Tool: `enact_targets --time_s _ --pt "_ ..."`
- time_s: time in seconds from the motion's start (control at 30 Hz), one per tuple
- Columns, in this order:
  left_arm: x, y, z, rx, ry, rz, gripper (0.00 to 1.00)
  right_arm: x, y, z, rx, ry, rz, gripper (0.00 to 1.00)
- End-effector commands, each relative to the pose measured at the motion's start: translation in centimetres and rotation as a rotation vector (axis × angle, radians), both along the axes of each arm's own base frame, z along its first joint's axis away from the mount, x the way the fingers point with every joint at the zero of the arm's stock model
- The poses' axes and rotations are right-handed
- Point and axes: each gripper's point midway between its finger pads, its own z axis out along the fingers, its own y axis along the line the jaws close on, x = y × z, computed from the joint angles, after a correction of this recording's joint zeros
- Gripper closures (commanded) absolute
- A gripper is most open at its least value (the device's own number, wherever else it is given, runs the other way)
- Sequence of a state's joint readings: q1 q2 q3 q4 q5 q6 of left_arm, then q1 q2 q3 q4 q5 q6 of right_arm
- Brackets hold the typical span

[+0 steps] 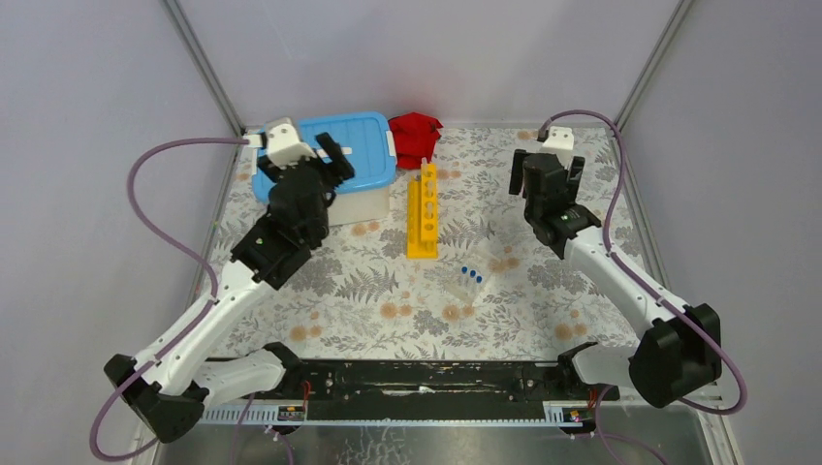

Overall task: Organize the chemistry lab equipment
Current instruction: Reset both arms

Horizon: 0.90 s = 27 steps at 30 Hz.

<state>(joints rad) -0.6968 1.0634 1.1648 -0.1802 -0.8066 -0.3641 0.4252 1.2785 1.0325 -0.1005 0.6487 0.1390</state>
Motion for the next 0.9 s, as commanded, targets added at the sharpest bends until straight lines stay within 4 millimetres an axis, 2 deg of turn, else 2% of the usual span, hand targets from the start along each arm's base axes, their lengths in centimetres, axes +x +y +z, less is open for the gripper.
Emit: enact_targets --time_s 0.0,0.1,0.17,0.2,0.27,0.37,0.43,0.63,0.87 --pt "0.9 8.3 0.4 -0.002 -0.032 0.27 0.16 1.3 -2.7 1.1 -0.039 -0.101 -0.092 0.1" --pt "1.8 14.2 -1.2 -0.023 -0.022 0.404 0.16 1.4 -3.9 0.2 -0.022 -0.092 -0.134 0.08" --pt "2.8 15.9 -2.8 -0.039 -0.01 0.378 0.16 1.2 -4.2 -0.5 0.007 -0.095 -0.138 0.08" --pt "3.3 16.0 -3.4 -0.044 -0.019 0.333 0.17 1.0 -4.0 -0.7 0.027 -0.103 -0.128 0.07" --pt "4.3 15.0 -4.2 -0.045 -0.06 0.209 0.17 0.7 -3.7 -0.7 0.078 -0.137 -0.11 0.01" --pt "5.3 10.6 -4.4 0.021 -0.149 -0.081 0.18 0.2 -2.8 -0.7 0.128 -0.185 -0.05 0.0" --pt "5.7 8.6 -5.7 0.067 -0.123 -0.202 0.18 0.0 -2.5 -1.1 0.14 -0.19 -0.031 0.0" --pt "6.0 8.0 -7.7 0.064 -0.11 -0.233 0.19 0.7 -2.7 -2.1 0.156 -0.172 -0.074 0.0" --pt "6.2 8.0 -8.4 0.068 -0.091 -0.238 0.19 1.0 -3.3 -3.3 0.159 -0.126 -0.151 0.0"
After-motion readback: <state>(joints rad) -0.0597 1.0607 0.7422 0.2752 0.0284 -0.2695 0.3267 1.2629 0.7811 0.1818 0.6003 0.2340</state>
